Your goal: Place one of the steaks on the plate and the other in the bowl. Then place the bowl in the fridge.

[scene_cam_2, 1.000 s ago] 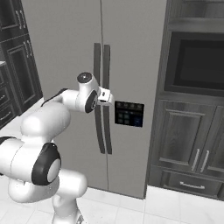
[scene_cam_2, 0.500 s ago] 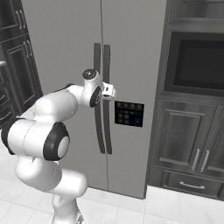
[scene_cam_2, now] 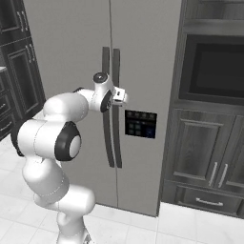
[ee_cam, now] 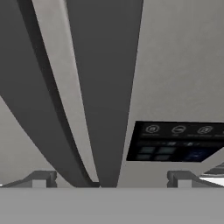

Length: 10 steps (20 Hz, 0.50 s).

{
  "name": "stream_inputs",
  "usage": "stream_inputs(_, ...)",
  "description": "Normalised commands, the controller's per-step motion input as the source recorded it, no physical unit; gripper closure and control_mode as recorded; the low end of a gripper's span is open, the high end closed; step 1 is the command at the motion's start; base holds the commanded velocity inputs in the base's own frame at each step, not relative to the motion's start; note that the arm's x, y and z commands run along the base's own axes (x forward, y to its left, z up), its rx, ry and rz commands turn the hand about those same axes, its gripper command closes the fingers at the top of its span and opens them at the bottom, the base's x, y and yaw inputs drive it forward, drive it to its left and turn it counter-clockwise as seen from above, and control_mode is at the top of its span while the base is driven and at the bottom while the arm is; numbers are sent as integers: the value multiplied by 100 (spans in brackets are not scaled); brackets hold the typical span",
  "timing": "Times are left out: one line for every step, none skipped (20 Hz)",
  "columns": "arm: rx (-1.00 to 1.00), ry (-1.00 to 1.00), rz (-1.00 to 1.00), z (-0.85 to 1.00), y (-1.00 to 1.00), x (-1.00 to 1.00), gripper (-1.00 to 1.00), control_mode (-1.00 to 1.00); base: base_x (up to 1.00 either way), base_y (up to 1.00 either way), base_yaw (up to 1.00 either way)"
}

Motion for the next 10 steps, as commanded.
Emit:
stream_inputs(0, 0, 0, 0, 0, 15, -100, -100, 0, 0, 0)
stream_inputs(0, -4, 0, 0, 0, 0, -100, -100, 0, 0, 0)
stream_inputs(0, 0, 0, 0, 0, 0, -100, -100, 0, 0, 0)
stream_inputs(0, 0, 0, 0, 0, 0, -100, -100, 0, 0, 0)
stream_inputs(0, 0, 0, 0, 0, 5, -100, -100, 0, 0, 0)
stream_inputs(0, 0, 0, 0, 0, 13, -100, -100, 0, 0, 0)
stream_inputs(0, 0, 0, 0, 0, 21, -100, -100, 0, 0, 0)
stream_inputs(0, 0, 0, 0, 0, 34, -100, -100, 0, 0, 0)
stream_inputs(0, 0, 0, 0, 0, 29, -100, -100, 0, 0, 0)
stream_inputs(0, -2, 0, 0, 0, 22, -100, -100, 0, 0, 0)
